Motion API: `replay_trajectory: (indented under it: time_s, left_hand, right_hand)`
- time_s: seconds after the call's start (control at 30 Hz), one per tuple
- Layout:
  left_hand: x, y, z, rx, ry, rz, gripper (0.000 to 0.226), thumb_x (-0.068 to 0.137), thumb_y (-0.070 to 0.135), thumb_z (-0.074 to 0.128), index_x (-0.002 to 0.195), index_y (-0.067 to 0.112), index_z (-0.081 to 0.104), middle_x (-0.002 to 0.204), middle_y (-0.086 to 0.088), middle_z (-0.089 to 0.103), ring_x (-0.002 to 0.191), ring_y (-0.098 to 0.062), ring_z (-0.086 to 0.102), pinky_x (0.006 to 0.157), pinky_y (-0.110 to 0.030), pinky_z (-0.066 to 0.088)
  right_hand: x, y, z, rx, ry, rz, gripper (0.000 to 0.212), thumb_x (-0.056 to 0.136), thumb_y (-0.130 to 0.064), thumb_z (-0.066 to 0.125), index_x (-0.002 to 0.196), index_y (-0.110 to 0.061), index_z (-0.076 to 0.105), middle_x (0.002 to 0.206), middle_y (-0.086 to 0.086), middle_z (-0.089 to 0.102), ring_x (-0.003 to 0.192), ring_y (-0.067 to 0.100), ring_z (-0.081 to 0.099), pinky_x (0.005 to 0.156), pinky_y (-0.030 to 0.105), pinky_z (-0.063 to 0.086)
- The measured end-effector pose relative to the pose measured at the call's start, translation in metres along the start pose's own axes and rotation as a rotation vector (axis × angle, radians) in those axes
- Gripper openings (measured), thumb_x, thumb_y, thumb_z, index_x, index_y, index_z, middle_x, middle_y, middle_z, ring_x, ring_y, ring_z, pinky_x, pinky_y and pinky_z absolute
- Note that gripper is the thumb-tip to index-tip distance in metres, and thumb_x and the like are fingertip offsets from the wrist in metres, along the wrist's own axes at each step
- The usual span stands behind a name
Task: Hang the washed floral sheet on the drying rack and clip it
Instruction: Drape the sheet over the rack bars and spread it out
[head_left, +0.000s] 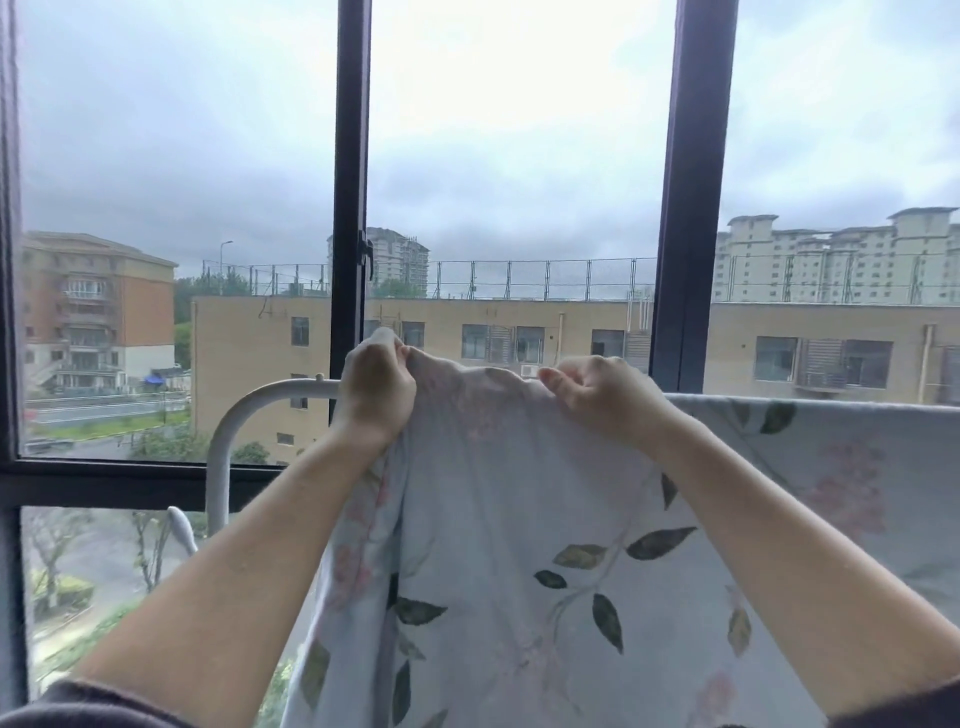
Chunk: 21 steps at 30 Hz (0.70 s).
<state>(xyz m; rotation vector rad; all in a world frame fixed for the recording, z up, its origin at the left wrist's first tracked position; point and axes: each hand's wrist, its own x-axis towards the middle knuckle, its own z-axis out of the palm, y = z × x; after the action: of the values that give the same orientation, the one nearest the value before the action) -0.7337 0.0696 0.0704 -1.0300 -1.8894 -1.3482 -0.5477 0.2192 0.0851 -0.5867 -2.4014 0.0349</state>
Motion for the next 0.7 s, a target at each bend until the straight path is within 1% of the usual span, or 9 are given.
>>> replay_trajectory:
  time_s: [0.07,0.17,0.2,0.27,0.33,0.43,0.5,0.57,0.7]
  left_hand:
    - [-0.001,0.003,0.002,-0.006,-0.004,0.005,0.016,0.098,0.008,0.039,0.088,0.008,0.051,0.089,-0.015,0.059,0.077,-0.02,0.046,0.066,-0.027,0.031]
    - [-0.004,0.007,0.006,0.043,-0.131,0.062,0.017,0.097,0.014,0.039,0.1,0.013,0.056,0.097,-0.008,0.066,0.082,-0.021,0.053,0.07,-0.031,0.038]
    - [-0.005,0.008,0.008,0.077,-0.186,0.091,0.018,0.098,0.021,0.04,0.103,0.019,0.057,0.098,-0.003,0.067,0.083,-0.02,0.055,0.071,-0.031,0.04]
    - [-0.006,0.009,0.008,0.156,-0.281,0.15,0.025,0.097,0.043,0.04,0.106,0.029,0.059,0.098,0.005,0.067,0.086,-0.017,0.057,0.071,-0.031,0.041]
    - [-0.006,0.007,0.007,0.205,-0.327,0.196,0.036,0.091,0.06,0.041,0.106,0.034,0.061,0.094,0.011,0.064,0.086,-0.014,0.058,0.072,-0.03,0.043]
    - [-0.006,0.005,0.007,0.206,-0.295,0.245,0.037,0.087,0.06,0.048,0.103,0.031,0.064,0.086,0.013,0.059,0.08,-0.011,0.055,0.072,-0.029,0.04]
    - [-0.007,0.005,0.009,0.204,-0.269,0.271,0.035,0.087,0.059,0.05,0.1,0.031,0.065,0.081,0.016,0.055,0.076,-0.009,0.053,0.072,-0.029,0.036]
    - [-0.008,0.006,0.011,0.212,-0.255,0.286,0.036,0.085,0.062,0.049,0.097,0.032,0.064,0.081,0.016,0.056,0.076,-0.009,0.052,0.07,-0.029,0.034]
    - [-0.007,-0.001,0.013,0.204,-0.223,0.303,0.035,0.085,0.061,0.051,0.092,0.03,0.065,0.083,0.012,0.06,0.078,-0.012,0.054,0.072,-0.031,0.04]
  right_hand:
    - [-0.004,0.012,-0.004,-0.021,-0.015,0.016,0.037,0.097,-0.045,0.041,0.072,-0.025,0.059,0.071,-0.007,0.061,0.071,0.016,0.057,0.054,0.026,0.036]
    - [-0.005,0.018,0.001,-0.008,0.108,0.028,0.035,0.098,-0.036,0.045,0.067,-0.022,0.056,0.071,-0.003,0.061,0.07,0.02,0.053,0.051,0.024,0.031]
    - [-0.005,0.017,0.003,-0.013,0.154,0.033,0.033,0.098,-0.034,0.045,0.07,-0.023,0.059,0.075,0.0,0.064,0.07,0.02,0.052,0.051,0.026,0.03]
    - [-0.003,0.015,0.007,-0.056,0.223,0.042,0.03,0.098,-0.033,0.045,0.077,-0.023,0.064,0.08,0.004,0.067,0.072,0.022,0.053,0.059,0.027,0.031]
    - [0.0,0.013,0.011,-0.07,0.26,0.048,0.03,0.098,-0.034,0.044,0.082,-0.021,0.067,0.079,0.003,0.067,0.074,0.024,0.055,0.063,0.028,0.032]
    - [0.007,0.004,0.015,-0.029,0.298,0.019,0.033,0.097,-0.035,0.045,0.071,-0.022,0.06,0.07,-0.005,0.063,0.068,0.02,0.056,0.061,0.028,0.036]
    - [0.013,-0.005,0.017,0.004,0.315,-0.002,0.032,0.097,-0.035,0.046,0.073,-0.022,0.062,0.072,-0.003,0.066,0.069,0.02,0.058,0.062,0.028,0.038]
    - [0.017,-0.017,0.017,0.008,0.32,-0.024,0.029,0.097,-0.033,0.047,0.072,-0.025,0.059,0.069,-0.003,0.061,0.067,0.02,0.053,0.062,0.027,0.034]
    - [0.026,-0.034,0.024,0.033,0.325,-0.067,0.028,0.097,-0.032,0.047,0.074,-0.023,0.061,0.066,-0.005,0.056,0.064,0.021,0.053,0.06,0.027,0.035]
